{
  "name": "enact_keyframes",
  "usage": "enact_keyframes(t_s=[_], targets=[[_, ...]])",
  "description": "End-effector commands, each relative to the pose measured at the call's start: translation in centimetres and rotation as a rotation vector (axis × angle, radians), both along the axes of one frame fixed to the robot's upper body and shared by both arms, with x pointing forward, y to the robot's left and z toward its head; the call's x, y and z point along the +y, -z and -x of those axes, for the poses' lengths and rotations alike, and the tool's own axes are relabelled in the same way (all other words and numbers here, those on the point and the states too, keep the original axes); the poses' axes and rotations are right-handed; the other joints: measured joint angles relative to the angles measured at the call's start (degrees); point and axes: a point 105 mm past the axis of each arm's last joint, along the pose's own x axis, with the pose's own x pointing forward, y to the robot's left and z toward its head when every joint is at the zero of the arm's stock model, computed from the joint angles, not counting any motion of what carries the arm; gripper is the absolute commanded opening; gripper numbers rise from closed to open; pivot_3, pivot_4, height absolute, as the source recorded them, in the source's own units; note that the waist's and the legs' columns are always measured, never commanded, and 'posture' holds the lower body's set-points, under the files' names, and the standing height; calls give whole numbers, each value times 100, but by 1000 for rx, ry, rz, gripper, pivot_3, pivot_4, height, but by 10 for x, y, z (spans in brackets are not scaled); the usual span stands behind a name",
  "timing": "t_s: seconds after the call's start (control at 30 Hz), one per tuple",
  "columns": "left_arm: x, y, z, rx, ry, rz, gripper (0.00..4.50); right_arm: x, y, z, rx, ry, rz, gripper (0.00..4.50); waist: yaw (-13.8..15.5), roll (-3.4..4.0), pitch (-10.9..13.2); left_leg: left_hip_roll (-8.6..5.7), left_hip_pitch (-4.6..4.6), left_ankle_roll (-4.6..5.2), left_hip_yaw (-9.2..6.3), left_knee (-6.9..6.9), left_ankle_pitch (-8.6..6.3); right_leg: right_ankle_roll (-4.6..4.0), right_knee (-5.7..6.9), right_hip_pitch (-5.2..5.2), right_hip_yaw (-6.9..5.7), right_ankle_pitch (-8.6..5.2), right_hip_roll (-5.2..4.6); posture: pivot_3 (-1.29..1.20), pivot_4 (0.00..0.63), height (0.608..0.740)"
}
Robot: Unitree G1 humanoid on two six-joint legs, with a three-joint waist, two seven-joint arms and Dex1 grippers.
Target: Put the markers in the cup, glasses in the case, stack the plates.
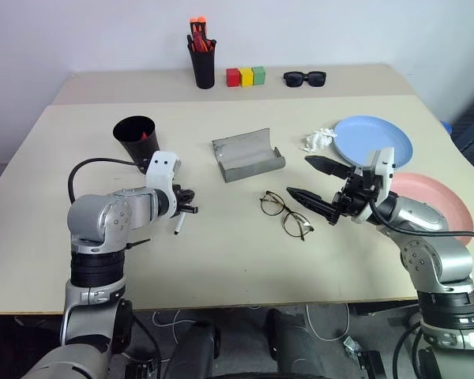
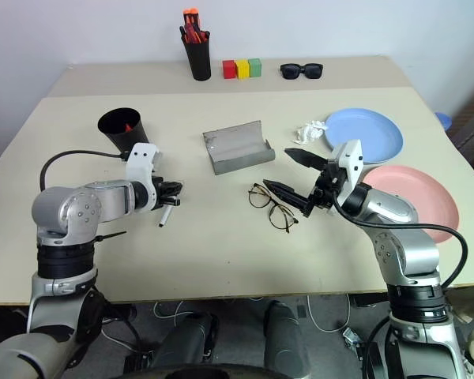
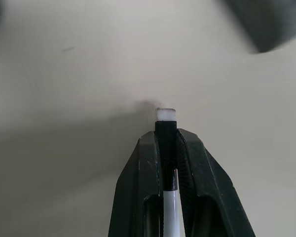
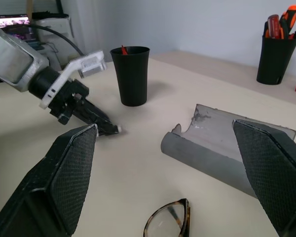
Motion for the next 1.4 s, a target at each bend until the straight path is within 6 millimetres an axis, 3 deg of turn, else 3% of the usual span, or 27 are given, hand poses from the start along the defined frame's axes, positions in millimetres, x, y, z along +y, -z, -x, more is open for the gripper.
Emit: enact_keyframes(t_s=[0.03, 0.1, 0.37, 0.43, 0.5, 0.6, 0.7, 0.83, 1.13, 1.4], targets=[[-17, -55, -5, -320, 107, 108, 9, -6, -9, 6, -16, -19, 0, 4500, 3, 0, 0, 0, 1, 0, 1, 0, 0, 0, -1, 0, 0, 0, 0, 0, 150, 740], [-22, -79, -4, -478, 162, 115, 9, -9, -8, 8, -4, -32, 1, 4500, 7, 0, 0, 0, -1, -2, 3, 0, 1, 0, -2, 0, 0, 0, -1, 0, 150, 740], [-17, -148, -9, -844, 161, 186, 9, -3, -21, -2, -60, 19, -73, 4500, 4, 0, 0, 0, -2, -1, 4, 0, 1, 0, -5, 0, 0, 0, -2, 0, 150, 740], [-3, -166, -13, -957, 147, 154, 9, -1, -22, -2, -60, 16, -75, 4500, 6, 0, 0, 0, -2, -1, 5, 0, 1, 0, -5, 0, 0, 0, -2, 0, 150, 740], [36, -185, -25, -1055, 39, 146, 9, -2, -23, -2, -61, 15, -76, 4500, 3, 0, 0, -1, 0, -1, 8, 1, 1, 0, -6, 1, 1, 0, -2, 0, 150, 740], [76, -206, -34, -1170, -59, 136, 9, -3, -23, -2, -60, 17, -69, 4500, -12, 0, 0, 1, 3, 0, 9, -2, 1, -1, -6, 0, 0, 1, 0, 0, 150, 740], [93, -220, -38, -1261, -72, 139, 9, -2, -23, -2, -62, 11, -65, 4500, 5, 0, 0, -1, -2, 0, 9, 0, 1, 0, -8, -2, 0, 2, -1, 0, 150, 740], [110, -203, -51, -1283, -116, 148, 9, 5, -28, -1, -72, -8, -73, 4500, 46, -2, -1, -13, -5, 2, 8, 4, 0, 3, -7, 0, -1, 3, -15, 0, 150, 740], [103, -149, -72, -1213, -114, 164, 9, 5, -28, 3, -67, -18, -51, 4500, 2, -4, 0, -12, -5, 3, 6, 4, 0, 3, -5, -1, -4, 4, -15, 0, 150, 740], [113, -122, -72, -1172, -154, 95, 9, 4, -26, 4, -59, -8, -40, 4500, -5, -4, 0, -11, -4, 5, 7, 3, -1, 4, -4, -1, -4, 4, -14, 0, 150, 740]])
